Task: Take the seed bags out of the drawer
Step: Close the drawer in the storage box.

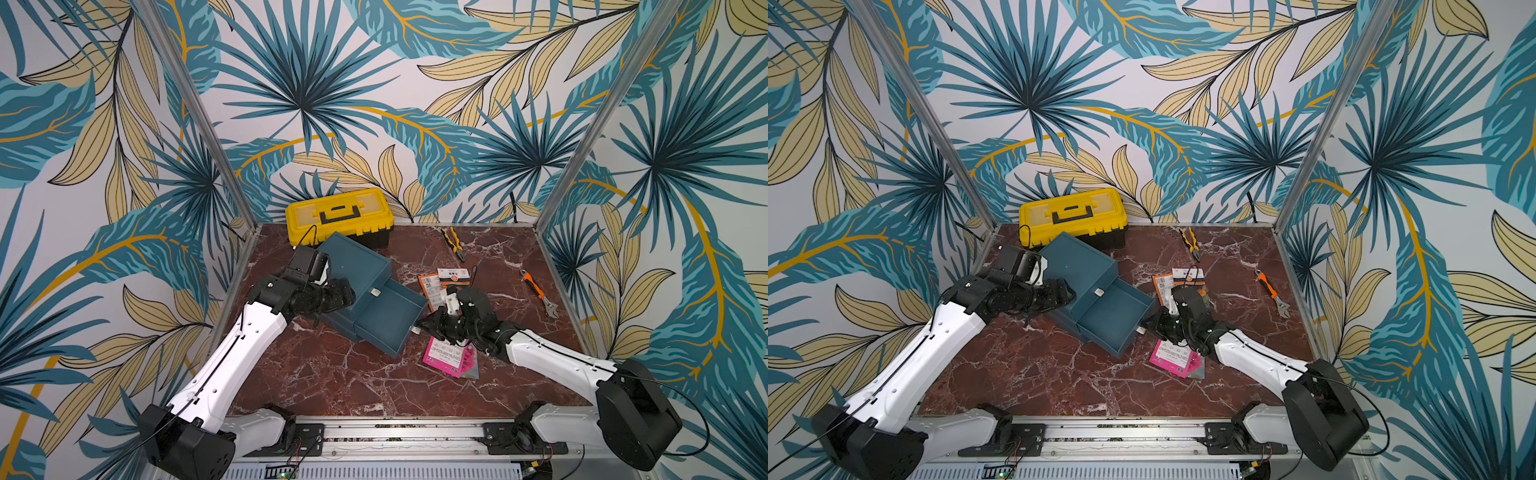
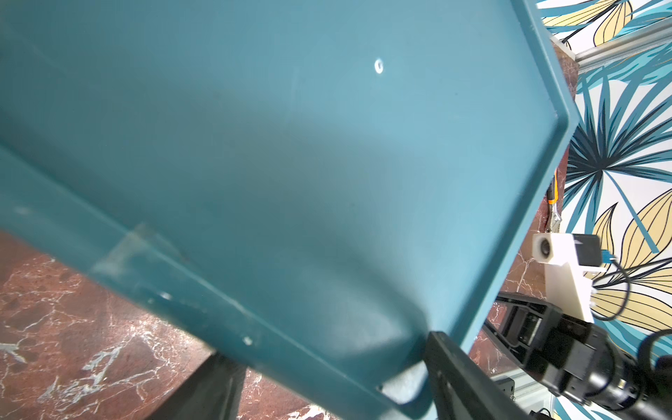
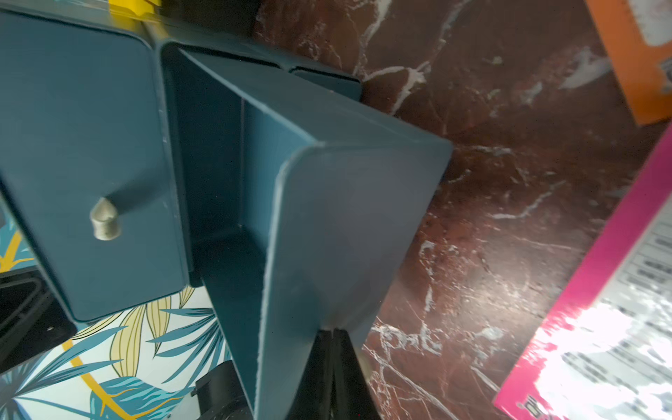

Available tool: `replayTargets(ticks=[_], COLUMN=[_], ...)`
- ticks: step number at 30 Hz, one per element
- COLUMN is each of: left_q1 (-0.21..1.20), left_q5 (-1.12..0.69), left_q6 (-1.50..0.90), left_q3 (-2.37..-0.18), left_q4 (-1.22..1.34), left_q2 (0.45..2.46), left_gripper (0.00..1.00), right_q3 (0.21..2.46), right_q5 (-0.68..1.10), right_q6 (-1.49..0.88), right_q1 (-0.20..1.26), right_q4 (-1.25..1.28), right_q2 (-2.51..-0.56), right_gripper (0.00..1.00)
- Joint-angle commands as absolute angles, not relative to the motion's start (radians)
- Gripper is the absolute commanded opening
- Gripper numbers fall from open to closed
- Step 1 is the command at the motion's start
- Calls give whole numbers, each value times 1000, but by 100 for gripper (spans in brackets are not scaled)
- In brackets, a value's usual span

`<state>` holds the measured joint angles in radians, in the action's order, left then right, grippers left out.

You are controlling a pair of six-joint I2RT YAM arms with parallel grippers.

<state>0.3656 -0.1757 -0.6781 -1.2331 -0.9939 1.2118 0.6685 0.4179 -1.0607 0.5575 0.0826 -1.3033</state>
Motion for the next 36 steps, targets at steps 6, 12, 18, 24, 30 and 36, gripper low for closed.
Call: replayTargets(ticks=[6, 12, 18, 24, 30, 36], left_q1=[370, 370, 371, 370, 370, 370], left_q5=[-171, -173, -170, -170, -167, -166], left_q6=[-671, -671, -674, -677, -675, -676], left_q3=[-1246, -1251, -1248, -1243, -1238, -1236], left_q4=[-1045, -1047, -1049, -1048, -1051, -1053], left_q2=[1200, 1198, 1193, 1189, 1184, 1180], left_gripper=[81, 81, 81, 81, 82, 82], right_q3=[785, 869, 972, 1041, 1050, 1049], right_q5=[453, 473, 477, 477, 483, 486], right_q6=[-1108, -1142, -1162, -1190, -1212, -1214], right_q1=[588, 614, 648, 670, 672, 673], right_q4=[198, 275, 308, 340, 374, 387], right_q2=[-1448, -1588, -1688, -1764, -1797, -1809], right_gripper=[7, 6, 5, 5, 5, 5])
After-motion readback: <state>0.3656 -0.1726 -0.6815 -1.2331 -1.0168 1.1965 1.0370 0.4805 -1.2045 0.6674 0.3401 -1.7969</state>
